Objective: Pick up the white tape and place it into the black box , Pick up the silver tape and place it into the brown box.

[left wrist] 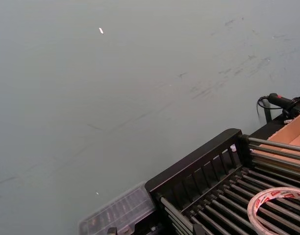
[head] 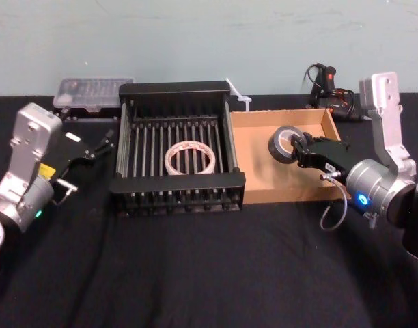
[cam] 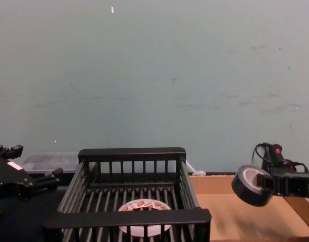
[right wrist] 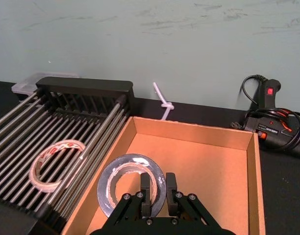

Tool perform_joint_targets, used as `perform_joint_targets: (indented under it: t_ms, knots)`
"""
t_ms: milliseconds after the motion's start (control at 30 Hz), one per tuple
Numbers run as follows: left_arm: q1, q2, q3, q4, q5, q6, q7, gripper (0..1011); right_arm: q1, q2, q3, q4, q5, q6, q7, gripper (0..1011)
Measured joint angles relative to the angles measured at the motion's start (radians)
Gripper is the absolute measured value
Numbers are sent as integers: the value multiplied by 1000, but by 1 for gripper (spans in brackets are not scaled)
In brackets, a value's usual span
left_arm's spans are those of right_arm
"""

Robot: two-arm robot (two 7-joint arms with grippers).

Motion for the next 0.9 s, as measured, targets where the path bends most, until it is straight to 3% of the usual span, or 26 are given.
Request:
perform_joint_targets:
  t_ms: [667, 900]
  knots:
    - [0, 0, 0, 0, 0, 0, 0, 1001, 127, -33, -27, 195, -14, -21, 3, 195]
    - [0, 0, 0, 0, 0, 0, 0, 1001, 146, -36, -40, 223, -23, -23, 12, 195]
